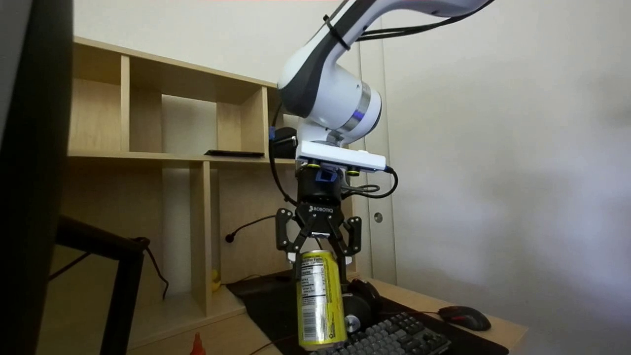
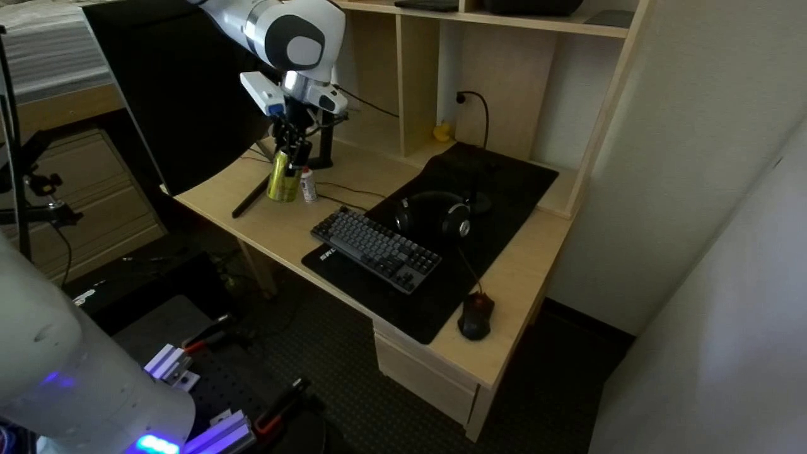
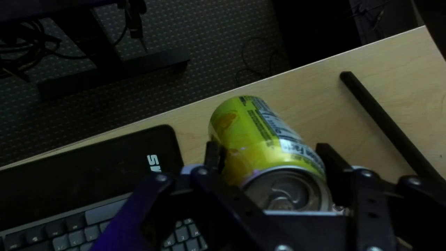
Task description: Move the glue forward then move the can from right to left.
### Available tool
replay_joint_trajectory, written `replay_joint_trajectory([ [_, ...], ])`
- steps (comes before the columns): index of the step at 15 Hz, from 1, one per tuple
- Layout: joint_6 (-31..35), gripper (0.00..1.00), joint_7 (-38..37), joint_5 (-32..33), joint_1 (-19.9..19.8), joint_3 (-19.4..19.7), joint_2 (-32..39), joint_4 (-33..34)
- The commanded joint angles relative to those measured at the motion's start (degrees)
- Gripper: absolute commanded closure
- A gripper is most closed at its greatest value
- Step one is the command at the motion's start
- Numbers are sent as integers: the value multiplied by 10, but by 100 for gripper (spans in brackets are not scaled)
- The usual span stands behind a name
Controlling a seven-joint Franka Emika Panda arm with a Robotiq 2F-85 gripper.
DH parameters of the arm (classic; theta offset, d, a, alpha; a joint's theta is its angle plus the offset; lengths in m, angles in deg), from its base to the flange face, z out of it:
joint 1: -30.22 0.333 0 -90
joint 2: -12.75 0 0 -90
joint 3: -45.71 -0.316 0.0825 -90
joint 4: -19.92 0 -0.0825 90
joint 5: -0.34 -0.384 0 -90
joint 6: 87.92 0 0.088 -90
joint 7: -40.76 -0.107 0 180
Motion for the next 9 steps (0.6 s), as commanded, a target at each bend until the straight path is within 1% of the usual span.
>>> replay_joint_trajectory([
  [1, -1, 31, -3, 0, 3, 2, -1, 2],
  [2, -1, 31, -4, 0, 3, 3, 1, 4],
  [3, -1, 56, -4, 0, 2, 5, 4, 5],
  [4, -6, 56, 6, 0, 6, 1, 11, 3],
  [5, 4, 56, 18, 8, 14, -5, 1, -17],
  [8, 51, 56, 52, 6, 36, -28, -7, -59],
  [9, 77, 56, 57, 16, 45, -34, -4, -71],
])
